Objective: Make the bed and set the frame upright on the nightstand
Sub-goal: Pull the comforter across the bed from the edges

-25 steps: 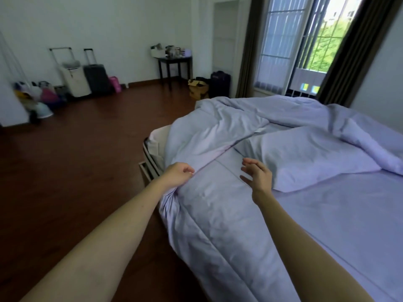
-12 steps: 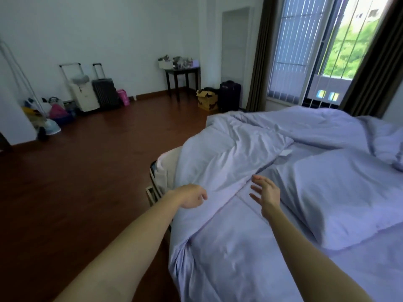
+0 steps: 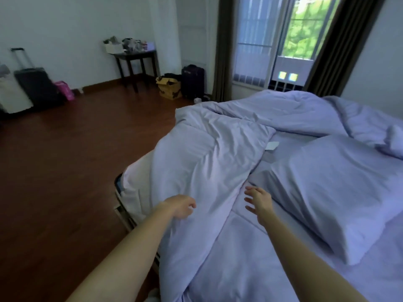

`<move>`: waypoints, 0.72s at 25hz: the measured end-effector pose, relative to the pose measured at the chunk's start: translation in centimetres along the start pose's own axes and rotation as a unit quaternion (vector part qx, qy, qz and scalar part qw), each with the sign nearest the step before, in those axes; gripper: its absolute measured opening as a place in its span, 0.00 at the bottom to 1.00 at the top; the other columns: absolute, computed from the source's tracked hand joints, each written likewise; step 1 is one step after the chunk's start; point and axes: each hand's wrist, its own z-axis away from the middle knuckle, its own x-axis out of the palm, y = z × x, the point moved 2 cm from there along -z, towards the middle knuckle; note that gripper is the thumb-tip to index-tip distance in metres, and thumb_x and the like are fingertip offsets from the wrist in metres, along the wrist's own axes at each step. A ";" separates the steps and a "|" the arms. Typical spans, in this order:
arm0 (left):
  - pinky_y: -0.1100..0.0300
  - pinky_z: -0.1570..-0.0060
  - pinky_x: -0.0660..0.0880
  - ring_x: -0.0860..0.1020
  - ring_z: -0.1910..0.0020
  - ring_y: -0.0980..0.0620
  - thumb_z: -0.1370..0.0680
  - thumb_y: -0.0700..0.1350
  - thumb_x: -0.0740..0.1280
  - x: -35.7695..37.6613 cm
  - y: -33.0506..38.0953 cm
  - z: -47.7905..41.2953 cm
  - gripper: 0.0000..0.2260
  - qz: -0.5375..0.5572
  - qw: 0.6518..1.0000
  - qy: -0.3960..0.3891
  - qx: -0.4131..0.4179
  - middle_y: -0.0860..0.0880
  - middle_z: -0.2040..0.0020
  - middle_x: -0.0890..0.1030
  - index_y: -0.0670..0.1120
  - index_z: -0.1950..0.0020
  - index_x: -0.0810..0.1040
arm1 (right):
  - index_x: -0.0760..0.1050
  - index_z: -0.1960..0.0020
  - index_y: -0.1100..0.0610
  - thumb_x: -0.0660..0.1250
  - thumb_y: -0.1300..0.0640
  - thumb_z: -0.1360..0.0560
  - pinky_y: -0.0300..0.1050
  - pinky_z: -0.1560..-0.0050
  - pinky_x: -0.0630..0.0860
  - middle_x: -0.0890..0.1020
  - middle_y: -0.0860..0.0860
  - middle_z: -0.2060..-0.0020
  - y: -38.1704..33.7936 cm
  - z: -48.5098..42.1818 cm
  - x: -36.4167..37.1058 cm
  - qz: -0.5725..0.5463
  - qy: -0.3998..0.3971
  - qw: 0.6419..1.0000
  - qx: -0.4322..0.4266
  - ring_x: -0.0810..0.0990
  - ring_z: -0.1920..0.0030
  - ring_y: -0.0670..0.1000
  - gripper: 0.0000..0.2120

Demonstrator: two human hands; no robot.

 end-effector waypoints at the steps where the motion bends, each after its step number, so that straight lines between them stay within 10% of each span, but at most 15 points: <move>1: 0.54 0.33 0.68 0.72 0.33 0.46 0.21 0.48 0.59 0.5 -1.0 -2.1 0.18 -0.020 1.000 0.000 0.010 0.46 0.30 0.70 0.49 0.31 0.70 | 0.77 0.47 0.59 0.61 0.61 0.22 0.50 0.52 0.75 0.79 0.55 0.51 1.4 -1.1 0.4 -0.002 0.027 0.999 0.032 0.78 0.50 0.56 0.08; 8: 0.53 0.31 0.66 0.67 0.29 0.46 0.22 0.47 0.60 -0.9 -6.0 -12.9 0.22 -0.200 0.955 -0.074 0.206 0.46 0.27 0.66 0.49 0.27 0.65 | 0.70 0.62 0.55 0.64 0.55 0.28 0.38 0.69 0.63 0.70 0.54 0.68 11.4 -2.7 8.0 -0.015 0.100 0.977 0.186 0.68 0.71 0.51 0.06; 13: 0.49 0.38 0.72 0.73 0.36 0.40 0.20 0.52 0.57 -2.4 -4.5 -17.0 0.17 -0.217 0.943 -0.019 0.251 0.40 0.35 0.73 0.44 0.36 0.73 | 0.64 0.33 0.52 0.77 0.50 0.38 0.48 0.39 0.73 0.75 0.50 0.42 14.5 -0.4 13.0 0.009 0.084 0.993 0.085 0.75 0.41 0.53 0.38; 18: 0.44 0.37 0.70 0.68 0.32 0.39 0.23 0.59 0.61 -2.8 0.1 -16.7 0.24 -0.048 0.949 0.138 0.280 0.44 0.30 0.66 0.50 0.30 0.66 | 0.69 0.31 0.45 0.71 0.59 0.39 0.46 0.35 0.72 0.78 0.48 0.37 12.4 2.5 16.3 0.058 -0.017 0.998 0.017 0.76 0.37 0.50 0.37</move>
